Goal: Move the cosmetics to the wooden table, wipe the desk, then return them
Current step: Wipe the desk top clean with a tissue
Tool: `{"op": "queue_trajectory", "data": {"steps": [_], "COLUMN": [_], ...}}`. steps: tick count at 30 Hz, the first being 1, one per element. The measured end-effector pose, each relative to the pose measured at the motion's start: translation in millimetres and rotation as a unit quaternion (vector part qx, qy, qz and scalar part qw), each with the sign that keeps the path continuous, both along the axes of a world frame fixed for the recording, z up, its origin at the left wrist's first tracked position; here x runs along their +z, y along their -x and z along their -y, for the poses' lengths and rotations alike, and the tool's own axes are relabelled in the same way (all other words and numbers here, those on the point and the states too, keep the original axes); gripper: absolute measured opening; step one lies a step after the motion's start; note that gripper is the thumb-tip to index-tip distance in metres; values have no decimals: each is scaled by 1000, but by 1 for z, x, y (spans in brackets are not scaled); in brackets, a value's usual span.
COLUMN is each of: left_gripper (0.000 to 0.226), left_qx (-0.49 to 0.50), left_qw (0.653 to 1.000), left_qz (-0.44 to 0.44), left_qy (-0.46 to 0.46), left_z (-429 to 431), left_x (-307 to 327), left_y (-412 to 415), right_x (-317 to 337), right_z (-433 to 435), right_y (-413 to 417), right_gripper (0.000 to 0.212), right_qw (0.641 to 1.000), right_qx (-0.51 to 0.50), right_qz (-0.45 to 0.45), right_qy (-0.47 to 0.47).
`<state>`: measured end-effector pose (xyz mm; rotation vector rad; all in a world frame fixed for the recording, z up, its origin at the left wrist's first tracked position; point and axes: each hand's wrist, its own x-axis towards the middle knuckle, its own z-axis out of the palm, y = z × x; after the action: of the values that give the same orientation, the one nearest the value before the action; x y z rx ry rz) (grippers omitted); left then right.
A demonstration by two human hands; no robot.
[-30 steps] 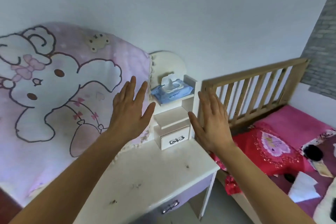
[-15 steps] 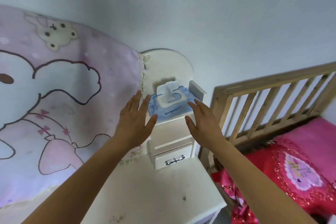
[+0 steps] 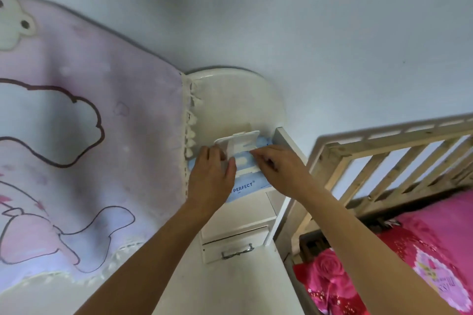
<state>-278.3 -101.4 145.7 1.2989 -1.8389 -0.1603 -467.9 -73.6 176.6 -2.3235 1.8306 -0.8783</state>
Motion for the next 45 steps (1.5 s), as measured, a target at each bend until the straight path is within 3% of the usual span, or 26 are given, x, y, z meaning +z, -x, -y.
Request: {"op": "queue_trajectory", "data": {"steps": [6, 11, 17, 22, 27, 31, 34, 37, 45], "left_gripper": [12, 11, 12, 13, 18, 20, 20, 20, 18], "left_qx": [61, 87, 104, 97, 91, 92, 89, 86, 85], "left_qw": [995, 994, 994, 995, 996, 996, 996, 996, 995], "left_qz": [-76, -68, -42, -17, -14, -8, 1, -1, 9], "left_qy": [-24, -16, -20, -10, -9, -19, -19, -29, -53], "left_z": [-5, -6, -6, -6, -9, -10, -10, -7, -6], "left_x": [-16, -15, -16, -15, -12, -10, -10, -9, -6], "left_y": [5, 11, 13, 9, 4, 0, 0, 0, 0], "right_x": [1, 17, 22, 16, 13, 15, 18, 17, 29], "right_z": [28, 53, 64, 60, 56, 55, 54, 55, 55], "right_y": [7, 4, 6, 3, 1, -1, -3, -5, -10], "right_gripper": [28, 31, 32, 32, 14, 11, 7, 16, 23], "right_qw": [996, 979, 955, 948, 937, 923, 904, 886, 883], "right_qx": [74, 158, 207, 200, 193, 201, 210, 213, 213], "right_qz": [-39, -118, -210, -234, -261, -297, -350, -387, -411], "right_qy": [-22, -53, 19, 81, 127, 140, 131, 142, 72]}}
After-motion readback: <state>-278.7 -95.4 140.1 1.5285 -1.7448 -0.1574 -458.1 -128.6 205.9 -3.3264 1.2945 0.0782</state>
